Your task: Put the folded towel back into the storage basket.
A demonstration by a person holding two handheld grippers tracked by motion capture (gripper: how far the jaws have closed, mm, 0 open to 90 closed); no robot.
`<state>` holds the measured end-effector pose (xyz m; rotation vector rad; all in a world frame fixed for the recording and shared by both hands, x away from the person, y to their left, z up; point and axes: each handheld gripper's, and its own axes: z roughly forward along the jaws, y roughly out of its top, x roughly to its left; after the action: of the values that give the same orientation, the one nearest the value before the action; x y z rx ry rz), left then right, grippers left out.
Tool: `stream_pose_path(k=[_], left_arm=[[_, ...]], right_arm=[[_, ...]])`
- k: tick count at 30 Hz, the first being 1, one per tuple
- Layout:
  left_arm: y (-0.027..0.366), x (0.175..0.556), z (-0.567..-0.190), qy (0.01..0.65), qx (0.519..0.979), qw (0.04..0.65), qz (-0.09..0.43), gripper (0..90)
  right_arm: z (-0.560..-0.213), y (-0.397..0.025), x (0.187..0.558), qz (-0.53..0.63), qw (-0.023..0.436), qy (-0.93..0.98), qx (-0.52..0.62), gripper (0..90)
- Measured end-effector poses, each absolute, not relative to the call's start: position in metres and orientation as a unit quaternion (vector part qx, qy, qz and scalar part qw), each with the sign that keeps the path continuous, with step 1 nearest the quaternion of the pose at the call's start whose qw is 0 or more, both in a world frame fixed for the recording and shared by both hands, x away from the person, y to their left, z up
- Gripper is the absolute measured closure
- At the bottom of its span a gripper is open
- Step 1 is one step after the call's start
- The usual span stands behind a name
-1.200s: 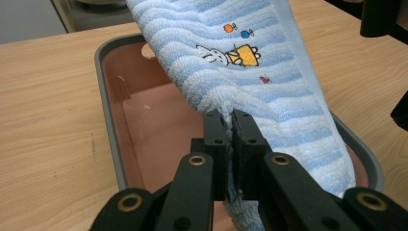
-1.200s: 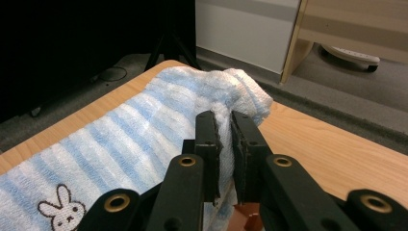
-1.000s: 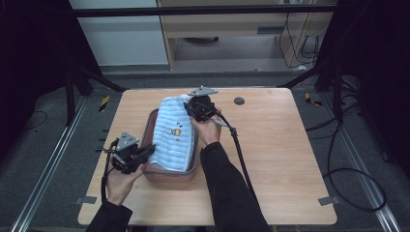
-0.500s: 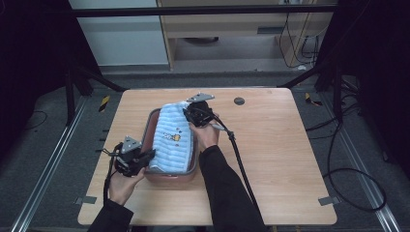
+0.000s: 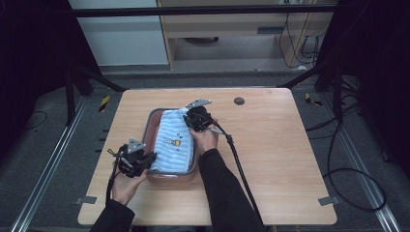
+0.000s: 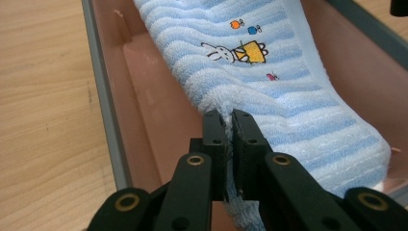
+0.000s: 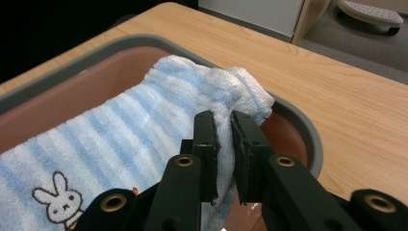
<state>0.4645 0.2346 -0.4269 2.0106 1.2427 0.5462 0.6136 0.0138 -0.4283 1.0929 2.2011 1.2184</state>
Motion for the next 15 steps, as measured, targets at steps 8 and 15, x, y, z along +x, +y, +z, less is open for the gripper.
stream_pose_path(k=[8, 15], left_arm=[[0.238, 0.464, -0.422, 0.486, 0.768, 0.352, 0.226, 73.0], [0.240, 0.459, -0.413, 0.477, 0.758, 0.378, 0.233, 67.7]], right_arm=[[-0.430, 0.012, 0.612, 0.416, 0.204, 0.797, 0.386, 63.3], [-0.412, -0.002, 0.603, 0.449, 0.217, 0.775, 0.389, 57.7]])
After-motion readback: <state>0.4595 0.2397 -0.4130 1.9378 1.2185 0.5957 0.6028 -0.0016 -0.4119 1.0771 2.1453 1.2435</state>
